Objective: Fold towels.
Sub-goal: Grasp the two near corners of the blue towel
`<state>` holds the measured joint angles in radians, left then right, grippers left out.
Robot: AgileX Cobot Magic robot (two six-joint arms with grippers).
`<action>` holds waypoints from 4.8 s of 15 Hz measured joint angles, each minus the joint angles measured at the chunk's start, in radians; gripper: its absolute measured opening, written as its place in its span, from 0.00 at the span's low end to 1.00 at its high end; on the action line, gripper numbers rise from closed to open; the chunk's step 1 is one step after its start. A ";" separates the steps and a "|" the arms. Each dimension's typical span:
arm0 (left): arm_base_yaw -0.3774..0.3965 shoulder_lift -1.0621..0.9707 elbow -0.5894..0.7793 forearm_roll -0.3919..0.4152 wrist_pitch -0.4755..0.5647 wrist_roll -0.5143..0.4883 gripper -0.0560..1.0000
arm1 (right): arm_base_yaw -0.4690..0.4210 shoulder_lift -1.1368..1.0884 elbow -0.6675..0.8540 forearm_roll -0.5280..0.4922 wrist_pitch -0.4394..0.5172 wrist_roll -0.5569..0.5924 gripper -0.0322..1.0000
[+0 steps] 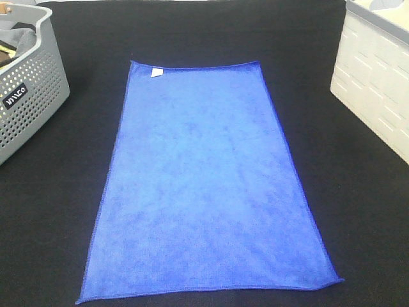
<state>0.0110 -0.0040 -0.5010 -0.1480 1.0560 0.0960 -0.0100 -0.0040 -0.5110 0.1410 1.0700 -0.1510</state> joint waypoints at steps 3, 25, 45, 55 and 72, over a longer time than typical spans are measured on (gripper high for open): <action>0.000 0.000 0.000 0.000 0.000 0.000 0.75 | 0.000 0.000 0.000 0.000 0.000 0.000 0.76; 0.000 0.000 0.000 0.000 0.000 0.000 0.75 | 0.000 0.000 0.000 0.000 0.000 0.000 0.76; 0.000 0.040 -0.004 -0.036 -0.234 -0.005 0.75 | 0.000 0.012 0.000 -0.001 0.000 0.003 0.76; 0.000 0.702 0.110 -0.372 -0.614 -0.012 0.75 | 0.000 0.664 -0.014 0.001 -0.362 0.131 0.76; -0.249 1.633 -0.017 -1.003 -0.586 0.550 0.75 | 0.000 1.590 -0.105 0.581 -0.380 -0.275 0.71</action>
<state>-0.2380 1.6290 -0.5180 -1.1510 0.4700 0.6460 -0.0100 1.5860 -0.6160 0.7220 0.6900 -0.4260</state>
